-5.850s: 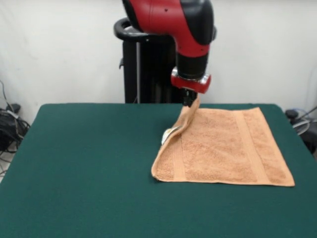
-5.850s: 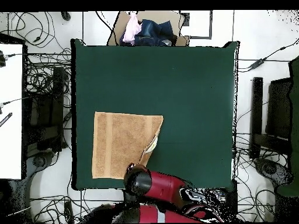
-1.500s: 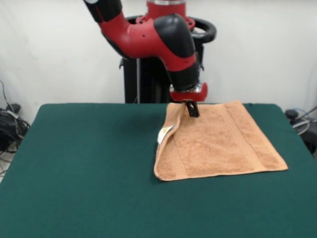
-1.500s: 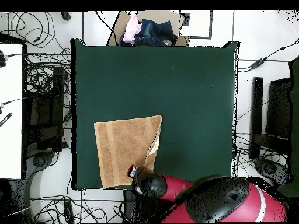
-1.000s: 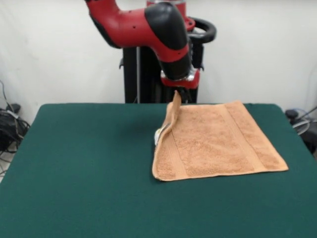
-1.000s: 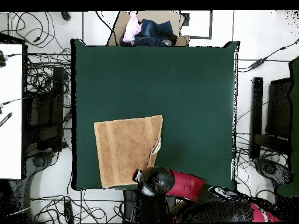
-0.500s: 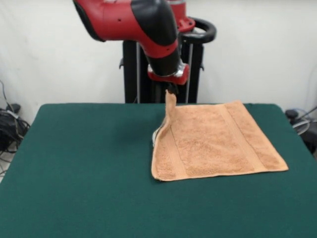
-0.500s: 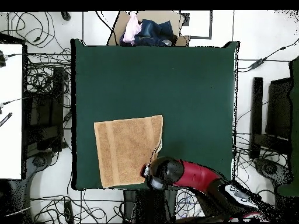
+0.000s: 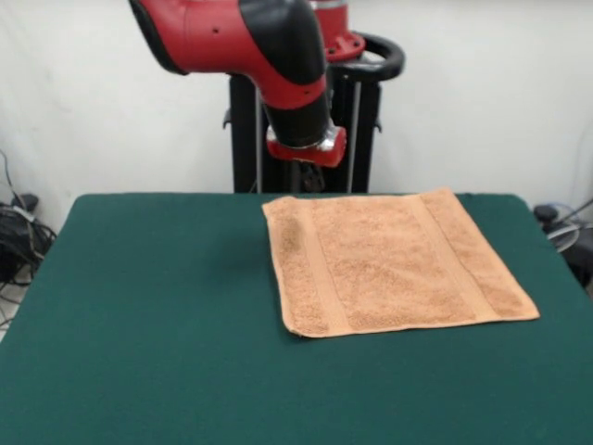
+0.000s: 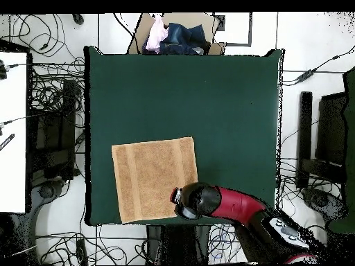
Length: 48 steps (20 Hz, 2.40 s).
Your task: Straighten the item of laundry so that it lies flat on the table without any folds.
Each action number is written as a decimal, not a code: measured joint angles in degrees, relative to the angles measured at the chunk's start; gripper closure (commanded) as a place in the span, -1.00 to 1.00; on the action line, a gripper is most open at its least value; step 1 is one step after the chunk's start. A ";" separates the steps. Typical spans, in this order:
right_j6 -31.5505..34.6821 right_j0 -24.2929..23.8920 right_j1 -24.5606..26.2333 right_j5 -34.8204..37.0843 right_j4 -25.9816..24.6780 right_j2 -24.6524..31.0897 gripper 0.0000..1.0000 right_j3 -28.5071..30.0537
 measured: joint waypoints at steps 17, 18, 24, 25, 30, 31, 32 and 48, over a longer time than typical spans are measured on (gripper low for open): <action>0.00 7.31 -2.07 -0.19 2.26 -0.93 1.00 0.36; 0.00 7.62 -1.96 -0.29 2.26 -1.11 1.00 0.36; 0.00 13.67 0.37 -4.24 1.80 -5.05 1.00 -0.20; 0.00 14.68 0.72 -5.06 1.50 -5.78 1.00 -0.44; 0.00 20.13 1.94 -10.63 0.53 -9.96 1.00 -1.46; 0.00 20.90 1.96 -11.48 0.53 -10.77 1.00 -1.68; 0.00 21.21 1.94 -11.81 0.53 -11.14 1.00 -1.79; 0.00 21.29 -1.50 -40.45 0.55 -18.33 1.00 3.07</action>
